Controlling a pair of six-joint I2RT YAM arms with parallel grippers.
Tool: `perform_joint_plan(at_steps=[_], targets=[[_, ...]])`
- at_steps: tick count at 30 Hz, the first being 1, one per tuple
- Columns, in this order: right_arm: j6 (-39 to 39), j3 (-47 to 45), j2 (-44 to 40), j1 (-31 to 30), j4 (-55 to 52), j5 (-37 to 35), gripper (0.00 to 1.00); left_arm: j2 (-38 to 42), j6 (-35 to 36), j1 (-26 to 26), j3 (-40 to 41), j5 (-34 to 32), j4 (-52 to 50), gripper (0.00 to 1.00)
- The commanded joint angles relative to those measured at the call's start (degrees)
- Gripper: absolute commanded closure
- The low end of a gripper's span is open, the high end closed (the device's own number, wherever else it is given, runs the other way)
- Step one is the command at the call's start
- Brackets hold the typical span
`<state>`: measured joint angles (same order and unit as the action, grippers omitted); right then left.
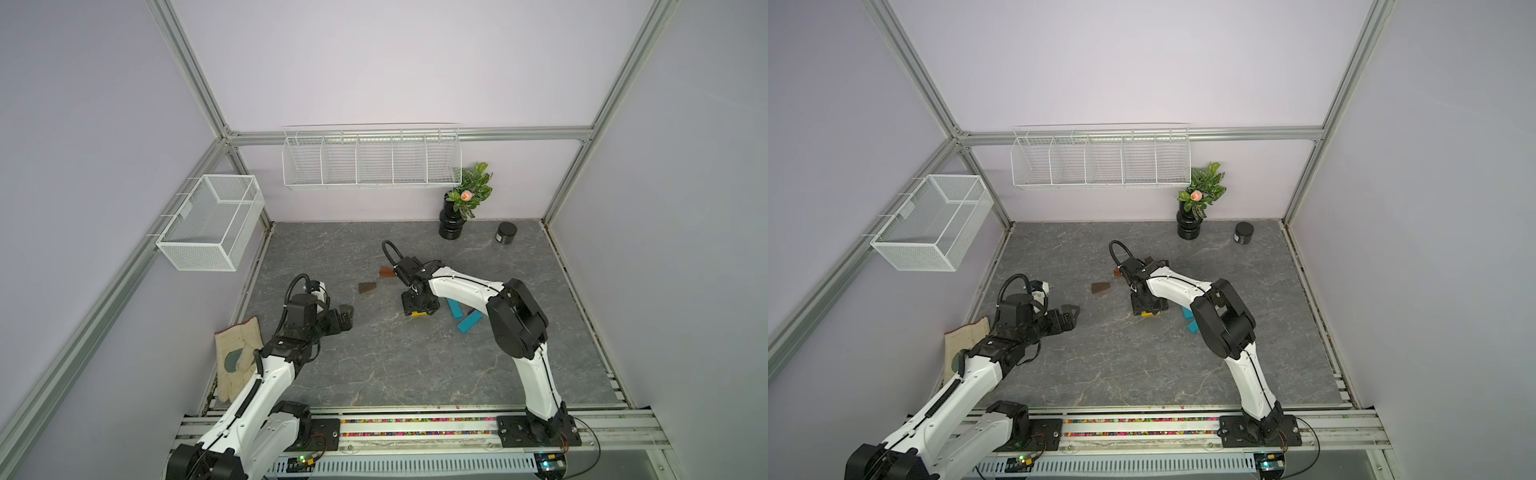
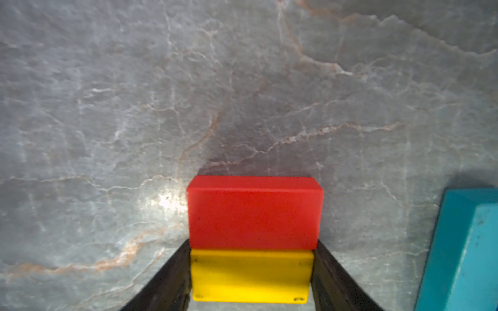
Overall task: Assemble a small pinwheel with building blocks
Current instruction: Assemble the building block at the center of the board.
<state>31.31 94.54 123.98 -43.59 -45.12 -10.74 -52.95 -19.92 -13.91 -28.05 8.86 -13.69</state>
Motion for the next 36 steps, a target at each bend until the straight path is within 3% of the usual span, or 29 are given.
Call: perform_joint_plan(at_steps=[1, 20, 36], targets=[[0.24, 1.08, 1.15, 0.18, -0.04, -0.85, 0.33, -0.09, -0.75, -0.28, 0.54, -0.34, 0.76, 0.0], [-0.68, 2.28, 1.81, 0.28, -0.62, -1.11, 0.23, -0.1, -0.81, -0.32, 0.62, -0.34, 0.77, 0.0], [-1.08, 5.04, 4.23, 1.04, -2.27, -1.16, 0.25, -0.07, -0.73, -0.33, 0.62, -0.34, 0.73, 0.0]])
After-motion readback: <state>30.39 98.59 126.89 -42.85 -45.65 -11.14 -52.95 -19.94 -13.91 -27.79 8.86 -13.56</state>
